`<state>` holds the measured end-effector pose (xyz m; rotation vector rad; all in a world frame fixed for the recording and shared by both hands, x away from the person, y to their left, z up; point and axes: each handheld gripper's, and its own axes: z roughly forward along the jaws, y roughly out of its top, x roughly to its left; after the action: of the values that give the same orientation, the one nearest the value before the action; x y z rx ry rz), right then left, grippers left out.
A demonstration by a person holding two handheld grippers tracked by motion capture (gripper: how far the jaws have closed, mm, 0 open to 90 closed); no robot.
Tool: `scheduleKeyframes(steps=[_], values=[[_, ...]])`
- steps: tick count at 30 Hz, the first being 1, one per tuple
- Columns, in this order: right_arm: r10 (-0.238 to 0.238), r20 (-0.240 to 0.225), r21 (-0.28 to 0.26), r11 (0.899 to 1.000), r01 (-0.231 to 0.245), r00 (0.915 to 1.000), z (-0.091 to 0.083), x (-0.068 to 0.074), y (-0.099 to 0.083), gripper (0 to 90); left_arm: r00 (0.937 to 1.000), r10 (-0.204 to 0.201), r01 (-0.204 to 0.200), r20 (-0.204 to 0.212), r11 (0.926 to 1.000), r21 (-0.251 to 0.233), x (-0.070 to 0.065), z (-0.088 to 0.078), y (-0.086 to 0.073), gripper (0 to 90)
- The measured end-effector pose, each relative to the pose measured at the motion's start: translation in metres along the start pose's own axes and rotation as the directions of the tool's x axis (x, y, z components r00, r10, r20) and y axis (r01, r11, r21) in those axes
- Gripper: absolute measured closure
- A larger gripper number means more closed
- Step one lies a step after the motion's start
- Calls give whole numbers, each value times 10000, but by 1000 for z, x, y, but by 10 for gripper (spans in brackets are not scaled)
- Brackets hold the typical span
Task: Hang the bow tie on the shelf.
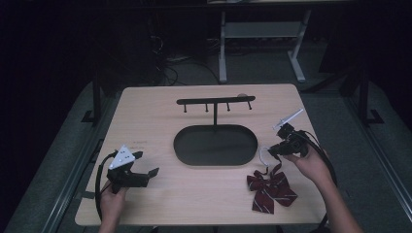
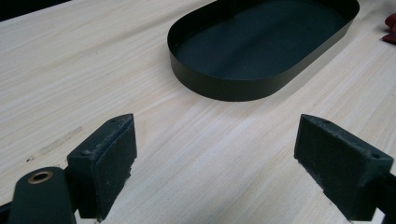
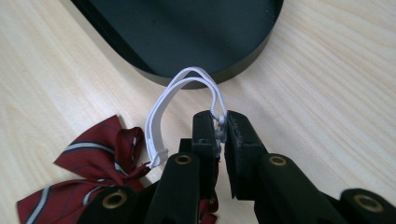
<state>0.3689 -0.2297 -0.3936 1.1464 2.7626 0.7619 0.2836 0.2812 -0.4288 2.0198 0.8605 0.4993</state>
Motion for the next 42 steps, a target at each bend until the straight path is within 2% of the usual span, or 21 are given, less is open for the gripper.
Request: scheduleKeyframes(steps=[14,22,25,42], values=[[-431,-246,-445,9981,419,9988,-22,15,6,825,10000,-33,33,-33,10000,-23,0,0,0,130],[-658,-134,-652,9958,648,9977,-32,25,14,825,10000,-2,1,-36,10000,-24,1,0,0,130],[-872,-38,-705,9937,867,9962,-36,30,19,825,10000,5,-5,-57,10000,-38,1,0,0,130],[-1329,34,-1036,9857,1325,9911,-57,45,37,825,10000,8,-9,-63,10000,-64,1,0,0,130]])
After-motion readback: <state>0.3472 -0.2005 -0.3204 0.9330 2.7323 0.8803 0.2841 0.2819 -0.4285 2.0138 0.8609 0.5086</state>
